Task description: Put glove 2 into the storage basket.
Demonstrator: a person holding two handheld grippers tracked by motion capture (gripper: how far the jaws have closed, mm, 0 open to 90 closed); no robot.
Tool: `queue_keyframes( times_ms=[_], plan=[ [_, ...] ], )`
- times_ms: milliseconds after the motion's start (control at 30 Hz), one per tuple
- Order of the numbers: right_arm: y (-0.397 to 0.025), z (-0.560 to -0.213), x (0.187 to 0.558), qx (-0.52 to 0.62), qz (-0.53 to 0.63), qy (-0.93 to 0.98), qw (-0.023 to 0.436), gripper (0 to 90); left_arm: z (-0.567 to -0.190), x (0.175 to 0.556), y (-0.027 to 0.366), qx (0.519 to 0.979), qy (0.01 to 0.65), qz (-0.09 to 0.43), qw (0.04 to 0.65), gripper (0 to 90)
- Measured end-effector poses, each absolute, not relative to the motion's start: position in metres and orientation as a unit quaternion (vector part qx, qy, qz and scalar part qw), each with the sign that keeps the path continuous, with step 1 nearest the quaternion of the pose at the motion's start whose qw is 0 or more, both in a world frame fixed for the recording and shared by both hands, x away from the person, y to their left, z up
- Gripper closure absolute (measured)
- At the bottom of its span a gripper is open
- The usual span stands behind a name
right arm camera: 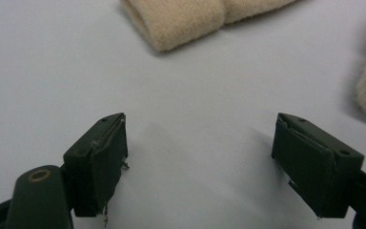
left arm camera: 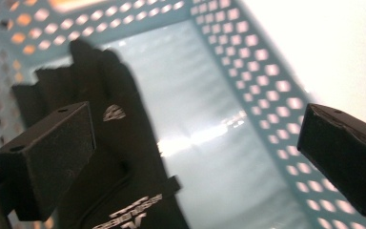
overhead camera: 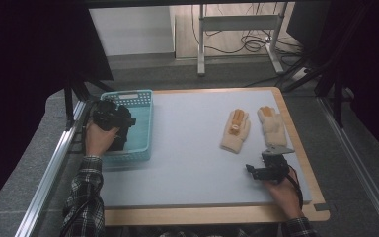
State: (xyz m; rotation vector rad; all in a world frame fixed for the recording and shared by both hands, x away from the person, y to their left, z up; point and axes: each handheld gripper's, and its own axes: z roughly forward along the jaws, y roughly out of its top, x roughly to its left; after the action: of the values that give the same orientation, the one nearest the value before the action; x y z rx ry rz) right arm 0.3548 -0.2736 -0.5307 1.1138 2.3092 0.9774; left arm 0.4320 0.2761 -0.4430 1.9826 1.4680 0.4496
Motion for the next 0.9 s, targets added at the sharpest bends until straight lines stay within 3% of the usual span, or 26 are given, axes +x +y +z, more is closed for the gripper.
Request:
queue_keyframes(
  times_ms=[367, 900],
  plan=[
    [-0.274, -0.531, 0.355, 0.398, 0.350, 0.825, 0.197, 19.1, -0.424, 0.401, 0.222, 0.783, 0.468, 0.166, 0.375, 0.0],
    [-0.274, -0.531, 0.355, 0.398, 0.350, 0.825, 0.198, 19.1, -0.444, 0.351, 0.143, 0.820, 0.361, 0.145, 0.421, 0.0]
  ],
)
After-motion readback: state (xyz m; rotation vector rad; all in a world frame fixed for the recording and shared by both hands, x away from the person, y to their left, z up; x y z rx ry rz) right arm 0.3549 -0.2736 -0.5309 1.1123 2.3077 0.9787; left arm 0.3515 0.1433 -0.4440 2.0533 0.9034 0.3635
